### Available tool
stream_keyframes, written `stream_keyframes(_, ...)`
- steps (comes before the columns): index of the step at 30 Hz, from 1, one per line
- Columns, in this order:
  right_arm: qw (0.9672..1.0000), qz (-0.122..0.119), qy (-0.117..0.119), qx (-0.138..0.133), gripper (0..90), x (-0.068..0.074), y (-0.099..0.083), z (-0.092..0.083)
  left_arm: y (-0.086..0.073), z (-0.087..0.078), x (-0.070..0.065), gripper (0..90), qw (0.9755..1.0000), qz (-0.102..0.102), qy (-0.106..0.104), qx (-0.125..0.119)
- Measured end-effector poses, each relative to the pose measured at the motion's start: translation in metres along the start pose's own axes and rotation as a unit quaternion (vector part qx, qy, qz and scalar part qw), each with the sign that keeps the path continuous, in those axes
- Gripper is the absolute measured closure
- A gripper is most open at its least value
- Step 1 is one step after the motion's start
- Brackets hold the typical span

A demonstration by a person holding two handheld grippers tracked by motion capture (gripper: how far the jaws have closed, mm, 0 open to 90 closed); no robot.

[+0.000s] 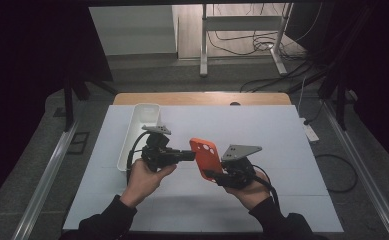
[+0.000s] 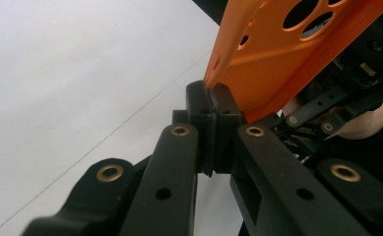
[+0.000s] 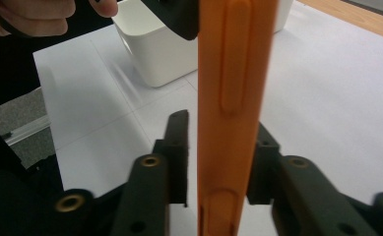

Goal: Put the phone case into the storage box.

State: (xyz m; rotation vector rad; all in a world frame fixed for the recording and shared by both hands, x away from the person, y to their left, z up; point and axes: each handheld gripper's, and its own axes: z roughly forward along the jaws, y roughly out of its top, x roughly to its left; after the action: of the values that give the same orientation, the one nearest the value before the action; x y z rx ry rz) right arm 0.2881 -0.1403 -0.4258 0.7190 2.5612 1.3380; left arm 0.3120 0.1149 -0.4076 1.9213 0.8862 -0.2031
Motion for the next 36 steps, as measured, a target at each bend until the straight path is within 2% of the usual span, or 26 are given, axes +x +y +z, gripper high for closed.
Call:
stream_keyframes(4,1.0000,-0.002,-0.008,0.000,53.5,0.001,0.000,0.001,0.000,-0.001,0.001,89.5,1.0000,0.001,0.006,0.000)
stream_keyframes(8,0.9999,0.009,-0.008,0.002,41.4,0.000,0.000,0.001,0.000,-0.002,0.003,89.4,0.9999,0.001,0.011,0.000)
stream_keyframes(9,0.9999,0.012,-0.006,0.004,41.4,-0.001,0.000,0.002,0.000,-0.002,0.003,89.5,0.9999,0.001,0.014,0.001)
stream_keyframes(10,0.9998,0.014,-0.007,0.007,36.0,-0.001,-0.001,0.002,-0.001,-0.003,0.003,89.4,0.9999,0.001,0.015,0.001)
stream_keyframes(11,0.9998,0.014,-0.007,0.007,36.0,-0.001,-0.001,0.002,-0.001,-0.003,0.004,89.4,0.9999,0.002,0.016,0.001)
stream_keyframes(14,0.9995,0.021,-0.014,0.017,28.6,-0.003,-0.002,0.002,-0.001,-0.005,0.006,89.4,0.9997,0.003,0.022,0.000)
stream_keyframes(19,0.9993,0.034,-0.006,0.015,27.3,-0.006,-0.005,-0.001,-0.001,-0.010,0.009,89.4,0.9996,0.004,0.029,-0.001)
stream_keyframes(30,0.9988,0.045,0.004,0.018,20.4,-0.009,-0.011,-0.006,-0.002,-0.019,0.014,89.4,0.9992,0.009,0.038,-0.002)
stream_keyframes(36,0.9984,0.054,-0.007,0.019,8.7,-0.012,-0.017,-0.011,-0.002,-0.025,0.018,89.4,0.9988,0.005,0.048,-0.006)
